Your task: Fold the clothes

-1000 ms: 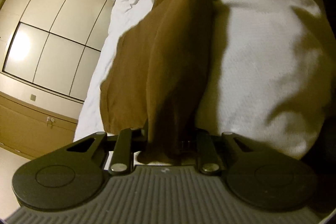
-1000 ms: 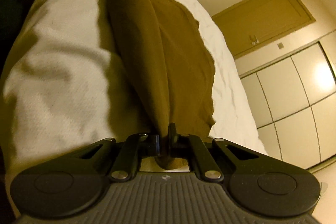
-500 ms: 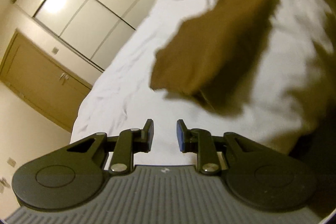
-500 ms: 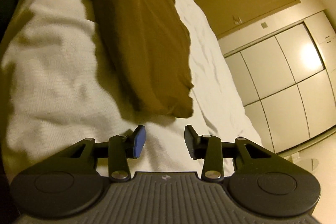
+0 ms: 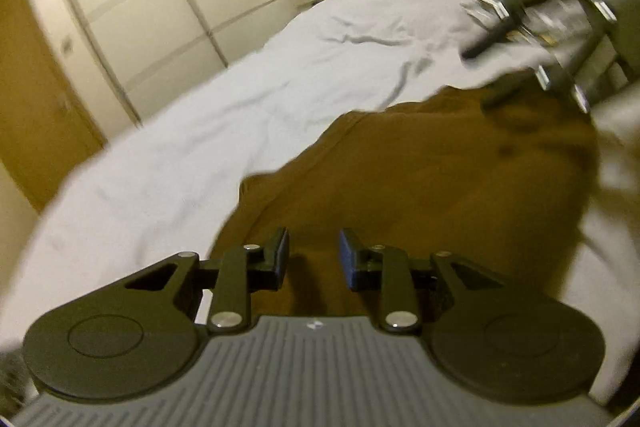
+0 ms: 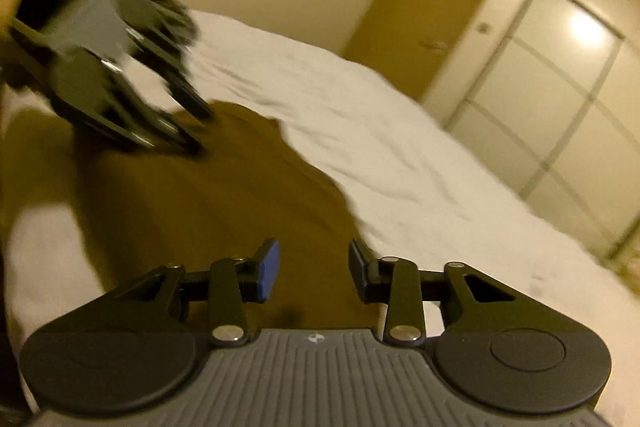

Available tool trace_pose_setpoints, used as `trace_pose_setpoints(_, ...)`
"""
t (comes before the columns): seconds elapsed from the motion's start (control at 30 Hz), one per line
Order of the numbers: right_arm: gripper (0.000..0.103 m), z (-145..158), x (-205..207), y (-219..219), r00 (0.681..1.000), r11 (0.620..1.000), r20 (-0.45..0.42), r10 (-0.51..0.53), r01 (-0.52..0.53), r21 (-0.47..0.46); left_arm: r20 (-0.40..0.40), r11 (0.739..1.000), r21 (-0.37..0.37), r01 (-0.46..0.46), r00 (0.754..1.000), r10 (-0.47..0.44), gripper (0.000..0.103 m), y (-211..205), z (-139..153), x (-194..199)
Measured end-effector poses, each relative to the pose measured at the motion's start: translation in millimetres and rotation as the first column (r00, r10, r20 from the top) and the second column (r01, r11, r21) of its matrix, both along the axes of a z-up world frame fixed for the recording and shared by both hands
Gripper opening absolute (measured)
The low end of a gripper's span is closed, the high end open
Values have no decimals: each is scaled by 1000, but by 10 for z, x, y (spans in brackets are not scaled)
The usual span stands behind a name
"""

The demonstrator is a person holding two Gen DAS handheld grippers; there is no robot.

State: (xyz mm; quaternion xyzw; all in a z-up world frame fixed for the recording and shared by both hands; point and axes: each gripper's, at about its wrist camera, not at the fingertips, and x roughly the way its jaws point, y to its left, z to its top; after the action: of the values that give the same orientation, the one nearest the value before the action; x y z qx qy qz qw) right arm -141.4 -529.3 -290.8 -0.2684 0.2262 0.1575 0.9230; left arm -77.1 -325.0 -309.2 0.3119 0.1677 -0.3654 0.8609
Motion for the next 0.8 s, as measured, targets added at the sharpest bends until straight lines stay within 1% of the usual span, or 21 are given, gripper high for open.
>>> trace_pose_setpoints(0.03, 33, -35, 58, 48, 1000, 1000, -17, 20, -20, 17, -20, 1000, -11, -14, 1000, 14, 23, 29, -24, 82)
trace_pose_setpoints(0.1, 32, -163, 148, 90, 998, 999, -60, 31, -30, 12, -62, 999, -31, -44, 997, 42, 24, 87, -72, 247)
trace_pose_setpoints(0.13, 31, -232, 158, 70, 996, 1000, -84, 23, -23, -4, -82, 997, -41, -59, 995, 55, 24, 116, -96, 329)
trace_pose_setpoints(0.2, 31, -308, 180, -56, 995, 1000, -104, -12, 10, -27, -114, 994, -56, -91, 990, 84, 24, 179, -124, 471)
trace_pose_setpoints(0.27, 31, -223, 175, -196, 992, 998, -115, -48, 51, 24, -99, 991, -60, -123, 988, 117, 24, 262, -61, 505)
trace_pose_setpoints(0.33, 31, -101, 162, -246, 993, 995, -90, -74, 79, 55, -82, 985, -78, -156, 985, 150, 24, 347, 23, 521)
trace_pose_setpoints(0.37, 31, -37, 204, -267, 993, 993, -81, -80, 87, 82, -86, 980, -95, -174, 982, 166, 24, 384, 61, 538)
trace_pose_setpoints(0.4, 31, 27, 246, -289, 994, 990, -73, -87, 94, 108, -106, 973, -124, -193, 978, 181, 24, 417, 91, 573)
trace_pose_setpoints(0.47, 31, 144, 266, -315, 994, 983, -62, -86, 94, 157, -176, 953, -199, -228, 965, 195, 24, 493, 138, 649)
trace_pose_setpoints(0.5, 31, 177, 245, -288, 995, 983, -60, -74, 83, 164, -224, 942, -236, -239, 957, 186, 24, 526, 163, 685)
trace_pose_setpoints(0.53, 31, 189, 313, -241, 997, 985, -59, -59, 68, 157, -263, 933, -262, -246, 949, 176, 24, 536, 175, 719)
trace_pose_setpoints(0.57, 31, 190, 376, -196, 997, 987, -59, -46, 54, 148, -287, 930, -270, -248, 943, 168, 24, 516, 163, 753)
trace_pose_setpoints(0.63, 31, 122, 470, -130, 996, 991, -80, -45, 55, 124, -303, 938, -243, -245, 938, 167, 23, 433, 94, 813)
trace_pose_setpoints(0.7, 31, -14, 642, -144, 988, 991, -139, -69, 84, 106, -321, 942, -212, -260, 929, 184, 24, 379, 2, 907)
trace_pose_setpoints(0.73, 31, -102, 749, -185, 984, 990, -155, -89, 105, 95, -328, 941, -198, -273, 923, 199, 24, 372, -37, 955)
trace_pose_setpoints(0.77, 31, -129, 775, -236, 980, 987, -165, -112, 129, 98, -333, 936, -194, -293, 917, 218, 26, 397, -49, 985)
trace_pose_setpoints(0.8, 31, -120, 760, -302, 976, 981, -175, -132, 154, 119, -338, 929, -199, -313, 911, 235, 27, 444, -41, 999)
